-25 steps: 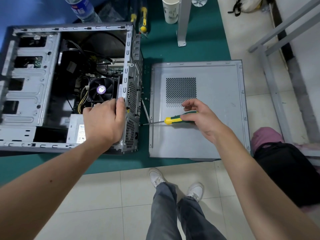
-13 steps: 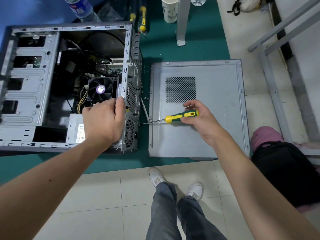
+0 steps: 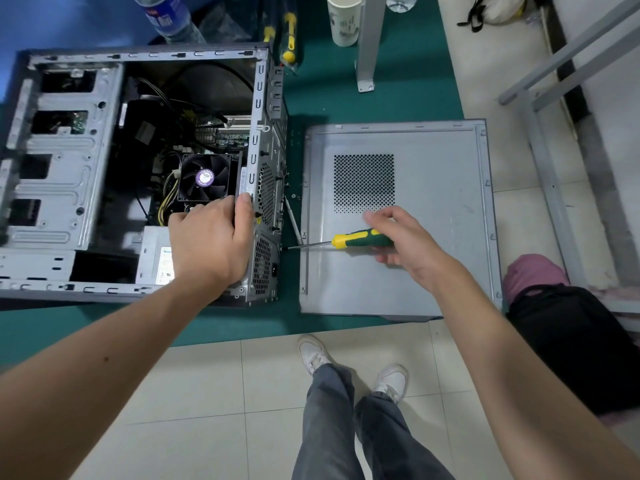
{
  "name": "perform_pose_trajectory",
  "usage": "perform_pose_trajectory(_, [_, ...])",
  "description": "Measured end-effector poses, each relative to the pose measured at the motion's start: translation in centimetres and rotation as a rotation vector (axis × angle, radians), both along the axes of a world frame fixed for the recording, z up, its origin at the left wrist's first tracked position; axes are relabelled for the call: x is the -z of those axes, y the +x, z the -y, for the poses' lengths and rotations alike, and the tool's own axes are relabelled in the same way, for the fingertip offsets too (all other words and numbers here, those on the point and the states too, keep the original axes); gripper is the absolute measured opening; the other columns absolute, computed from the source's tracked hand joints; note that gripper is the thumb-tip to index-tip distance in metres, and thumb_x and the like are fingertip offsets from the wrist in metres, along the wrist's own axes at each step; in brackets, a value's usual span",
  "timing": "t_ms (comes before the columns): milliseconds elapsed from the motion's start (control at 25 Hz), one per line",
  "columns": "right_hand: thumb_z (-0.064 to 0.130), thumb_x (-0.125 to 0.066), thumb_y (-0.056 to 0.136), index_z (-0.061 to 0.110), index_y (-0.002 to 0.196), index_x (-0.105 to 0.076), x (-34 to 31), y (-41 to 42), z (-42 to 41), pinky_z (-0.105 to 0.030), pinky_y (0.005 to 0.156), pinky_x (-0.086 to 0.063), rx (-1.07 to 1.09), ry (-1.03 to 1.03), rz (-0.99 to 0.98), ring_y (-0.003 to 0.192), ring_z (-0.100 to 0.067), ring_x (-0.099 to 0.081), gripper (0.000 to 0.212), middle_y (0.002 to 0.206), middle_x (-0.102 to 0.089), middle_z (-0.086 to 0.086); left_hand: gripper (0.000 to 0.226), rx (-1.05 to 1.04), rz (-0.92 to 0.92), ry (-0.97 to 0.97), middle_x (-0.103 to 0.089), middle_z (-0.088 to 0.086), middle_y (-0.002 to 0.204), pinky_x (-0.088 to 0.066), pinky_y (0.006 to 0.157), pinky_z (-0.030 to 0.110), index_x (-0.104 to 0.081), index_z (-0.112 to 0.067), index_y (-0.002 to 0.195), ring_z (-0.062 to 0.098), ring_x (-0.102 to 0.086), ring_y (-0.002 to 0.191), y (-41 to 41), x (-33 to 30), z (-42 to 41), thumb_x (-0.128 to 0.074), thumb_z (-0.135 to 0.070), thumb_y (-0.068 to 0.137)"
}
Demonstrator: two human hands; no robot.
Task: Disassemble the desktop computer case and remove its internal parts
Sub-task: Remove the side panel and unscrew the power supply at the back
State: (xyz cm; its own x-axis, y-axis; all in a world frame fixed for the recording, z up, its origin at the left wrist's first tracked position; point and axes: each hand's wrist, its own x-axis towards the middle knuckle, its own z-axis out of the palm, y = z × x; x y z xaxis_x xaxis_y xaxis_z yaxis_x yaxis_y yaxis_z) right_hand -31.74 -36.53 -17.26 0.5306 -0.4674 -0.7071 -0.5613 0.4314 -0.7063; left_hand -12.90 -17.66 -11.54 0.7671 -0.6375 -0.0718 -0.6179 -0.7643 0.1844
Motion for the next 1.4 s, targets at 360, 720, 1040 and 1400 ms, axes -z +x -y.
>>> perform_pose_trajectory(360, [0.009,-0.075,0.081,0.03,0.095,-0.057,0.6,-0.2,0.4,-0.023,0.063,-0.045,-0.017,-0.044,0.079,0.076,-0.01,-0.057,0.031,0.102,-0.058,0.0,0.053,-0.003,-0.009,0.019,-0.05,-0.002,0.061,-0.036,0.083,0.045,-0.038,-0.024,0.062,0.026,-0.05,0.067,0.0,-0.2,0.1,-0.007,-0.049,0.098])
perform_pose_trajectory(720, [-0.002,-0.07,0.08,0.027,0.091,-0.058,0.7,-0.2,0.2,-0.021,0.059,-0.046,0.052,0.01,0.118,0.072,-0.009,-0.058,0.033,0.103,-0.058,-0.003,0.051,0.002,-0.001,0.003,-0.045,-0.007,0.058,-0.033,0.08,0.043,-0.034,-0.026,0.06,0.024,-0.047,0.064,0.0,-0.1,0.0,-0.009,-0.047,0.099])
perform_pose_trajectory(1040, [0.002,-0.071,0.079,0.024,0.091,-0.059,0.6,-0.1,0.3,-0.018,0.055,-0.048,-0.003,-0.057,0.091,0.075,-0.014,-0.059,0.028,0.099,-0.059,-0.003,0.052,0.001,0.001,-0.012,-0.045,-0.006,0.056,-0.03,0.076,0.041,-0.034,-0.026,0.059,0.022,-0.045,0.06,0.1,0.1,-0.1,-0.011,-0.046,0.101])
perform_pose_trajectory(1400, [0.023,-0.074,0.085,0.018,0.085,-0.073,1.4,-1.4,-0.8,-0.018,0.048,-0.044,-0.015,-0.088,0.011,0.051,-0.008,-0.056,0.005,0.075,-0.063,0.0,0.053,0.006,-0.02,-0.001,-0.047,-0.004,0.057,-0.034,0.081,0.043,-0.037,-0.025,0.06,0.024,-0.048,0.062,0.1,0.1,-0.1,-0.011,-0.047,0.1])
